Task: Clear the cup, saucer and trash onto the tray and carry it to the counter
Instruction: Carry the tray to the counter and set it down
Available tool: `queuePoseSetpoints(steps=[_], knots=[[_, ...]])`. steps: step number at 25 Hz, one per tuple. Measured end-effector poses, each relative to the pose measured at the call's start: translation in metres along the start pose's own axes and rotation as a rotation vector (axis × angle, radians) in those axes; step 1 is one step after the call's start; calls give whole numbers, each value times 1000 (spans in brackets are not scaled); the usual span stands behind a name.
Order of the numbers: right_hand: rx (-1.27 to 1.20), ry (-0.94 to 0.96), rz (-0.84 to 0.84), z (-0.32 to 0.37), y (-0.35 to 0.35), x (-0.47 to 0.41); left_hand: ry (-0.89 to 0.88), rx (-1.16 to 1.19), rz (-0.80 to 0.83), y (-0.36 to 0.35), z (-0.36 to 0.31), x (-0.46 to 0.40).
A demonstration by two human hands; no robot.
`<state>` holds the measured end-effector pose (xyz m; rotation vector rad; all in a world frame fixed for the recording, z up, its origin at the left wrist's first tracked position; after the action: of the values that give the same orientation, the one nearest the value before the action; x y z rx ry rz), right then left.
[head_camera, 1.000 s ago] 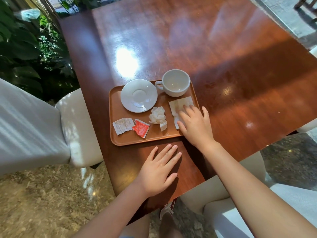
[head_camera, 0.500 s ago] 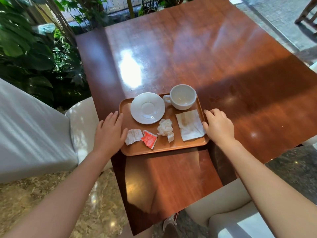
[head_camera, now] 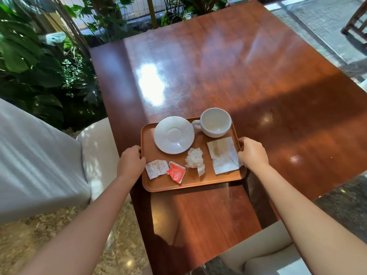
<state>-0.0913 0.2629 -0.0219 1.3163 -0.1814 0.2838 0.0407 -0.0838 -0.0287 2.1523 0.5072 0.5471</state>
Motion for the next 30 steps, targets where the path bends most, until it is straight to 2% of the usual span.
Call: queuePoseSetpoints(steps=[3,7,18,24,30], knots=[[-46,-39,64,-7,-5,-6,148,135,67,-1,11,-5],[-117,-29,135,-12,-10,-10,183,266,162,-3,22,-6],[-230,50,258,0,-11,10,107,415,116,28,34,21],[-303,180,240,44,46,41,98,498,35,88,31,57],[-338,334,319,111,95,90,114,592,-100,163,50,133]])
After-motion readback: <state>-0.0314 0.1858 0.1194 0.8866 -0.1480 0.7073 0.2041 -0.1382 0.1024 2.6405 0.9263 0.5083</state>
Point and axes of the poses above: each hand's wrist, its own x-axis away from the middle knuckle, its own y-axis out of the back of the hand, z = x × y, the point moved 8 cm from there along -x, towards the middle knuckle, and after that the axes turned 8 degrees about x, right-handed, at the moved point
